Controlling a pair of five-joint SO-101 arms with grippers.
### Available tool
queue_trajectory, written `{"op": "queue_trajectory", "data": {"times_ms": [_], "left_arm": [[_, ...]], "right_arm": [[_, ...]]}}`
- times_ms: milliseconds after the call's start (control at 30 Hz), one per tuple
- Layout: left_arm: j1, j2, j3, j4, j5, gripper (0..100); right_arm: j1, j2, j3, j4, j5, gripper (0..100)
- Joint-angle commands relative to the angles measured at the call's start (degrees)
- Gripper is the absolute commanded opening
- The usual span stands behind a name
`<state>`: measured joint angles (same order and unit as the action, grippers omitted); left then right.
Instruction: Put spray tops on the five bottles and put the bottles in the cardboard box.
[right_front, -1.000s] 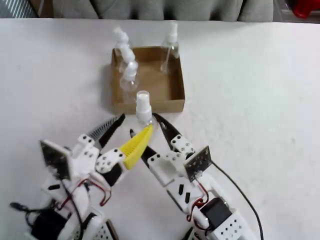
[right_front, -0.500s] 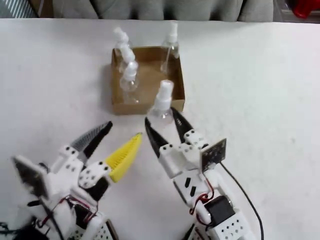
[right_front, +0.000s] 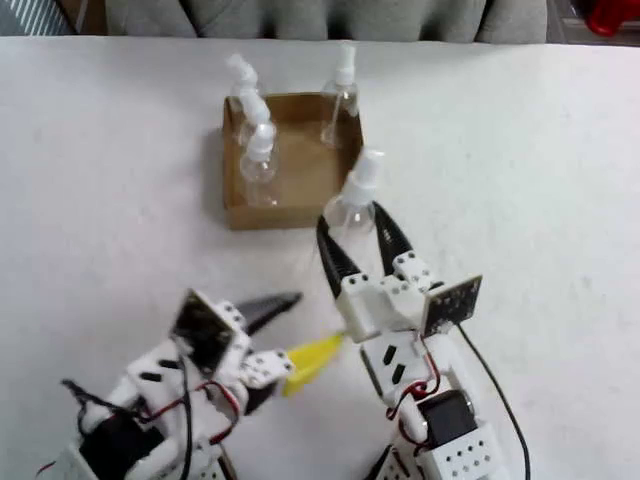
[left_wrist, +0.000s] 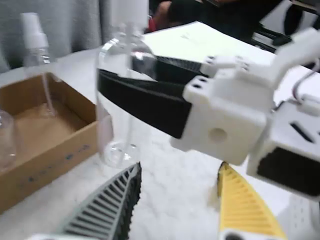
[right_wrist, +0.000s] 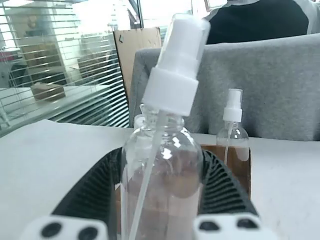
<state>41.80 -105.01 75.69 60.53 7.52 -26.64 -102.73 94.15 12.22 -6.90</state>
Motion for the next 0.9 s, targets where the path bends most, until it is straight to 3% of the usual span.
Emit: {"op": "queue_trajectory", "data": {"times_ms": [0,167,300,400,533,867], "left_arm": [[4.70,0.04,2.99,-0.09,-0.53,24],[4.79,0.04,8.88,-7.30,-0.35,20],[4.79,0.04,14.07,-17.58,-0.53,1],[4.70,0.04,16.44,-20.92,-0.35,6],[4.70,0.04,17.49,-23.82,-0.35,2],[3.30,0.22,21.36,-25.23,-0.79,2]], "right_arm": [[-0.04,-0.22,-3.60,-1.45,-0.53,1.5],[-0.13,-0.31,-3.69,-1.45,-0.53,1.5],[-0.13,-0.31,-3.69,-1.45,-0.53,1.5],[-0.22,-0.31,-3.69,-1.36,-0.53,1.5],[-3.21,-0.31,-3.25,-0.92,-0.53,1.5],[-6.99,-0.31,-3.34,2.51,-0.53,1.5]]}}
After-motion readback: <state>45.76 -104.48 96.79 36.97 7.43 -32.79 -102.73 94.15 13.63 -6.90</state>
